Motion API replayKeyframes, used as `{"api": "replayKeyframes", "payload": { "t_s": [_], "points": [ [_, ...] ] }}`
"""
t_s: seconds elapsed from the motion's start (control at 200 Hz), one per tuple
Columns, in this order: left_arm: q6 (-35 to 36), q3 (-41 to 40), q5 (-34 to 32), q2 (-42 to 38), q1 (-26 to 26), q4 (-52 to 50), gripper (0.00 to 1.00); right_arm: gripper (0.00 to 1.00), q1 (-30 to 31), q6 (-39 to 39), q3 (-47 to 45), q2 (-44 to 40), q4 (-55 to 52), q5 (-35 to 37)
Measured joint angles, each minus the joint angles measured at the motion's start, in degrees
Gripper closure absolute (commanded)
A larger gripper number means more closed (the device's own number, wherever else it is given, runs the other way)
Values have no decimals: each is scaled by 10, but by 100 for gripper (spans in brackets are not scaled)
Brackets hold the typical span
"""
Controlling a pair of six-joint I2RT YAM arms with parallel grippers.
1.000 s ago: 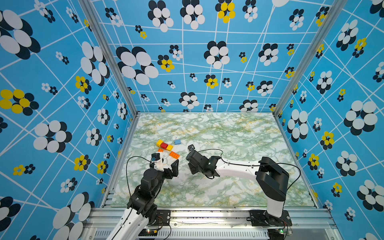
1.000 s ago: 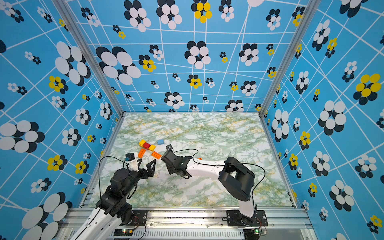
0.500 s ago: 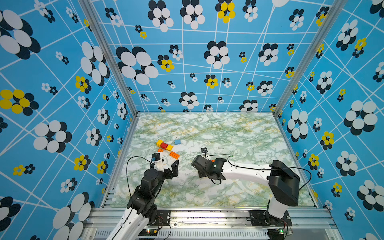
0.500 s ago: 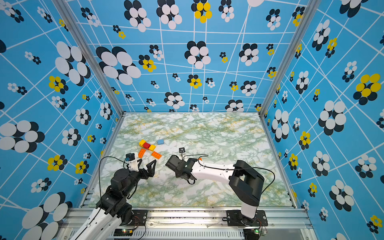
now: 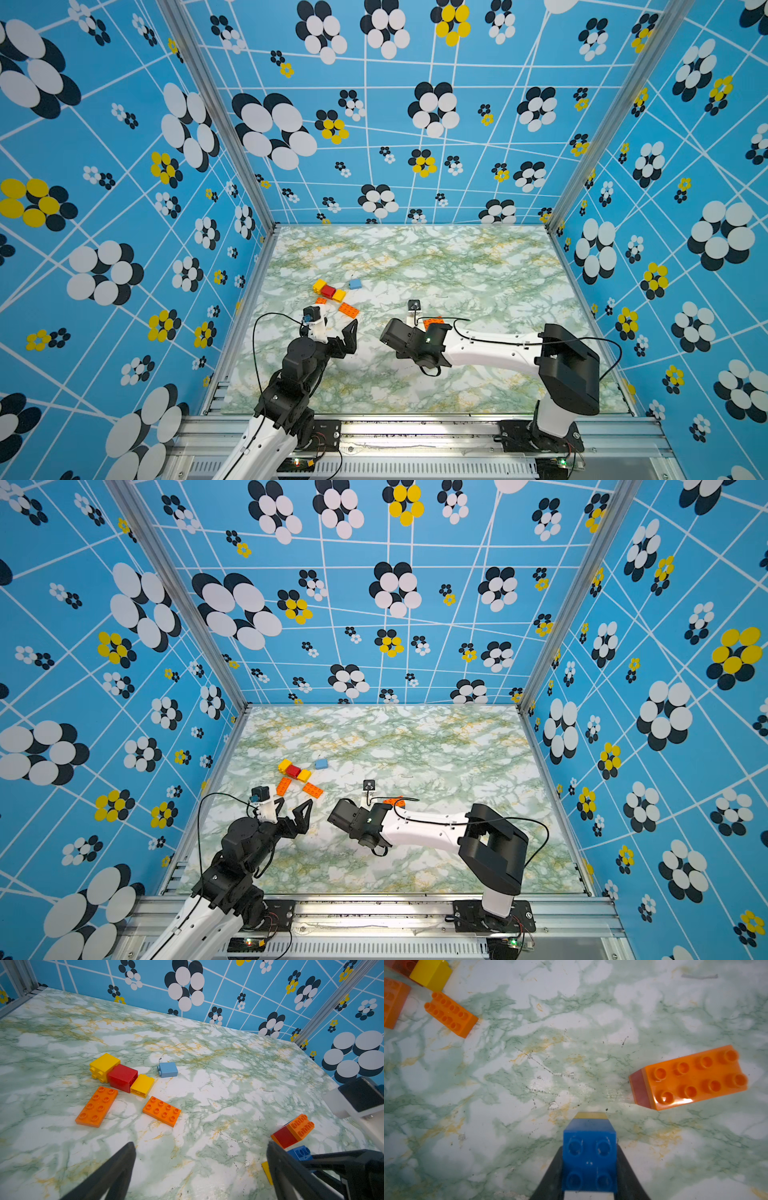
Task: Assemble the letter p with lego
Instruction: Assemble the lego brick with the lego brick.
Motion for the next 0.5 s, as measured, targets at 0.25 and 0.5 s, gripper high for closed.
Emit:
{"api": "replayKeyframes", "payload": {
  "t_s": [0.25,0.5],
  "points": [
    [0,0,0,0,0,0,1,49,7,-4,1,0,-13,2],
    [0,0,0,0,0,0,1,43,7,-37,-4,-21,-13,-2]
  ]
}}
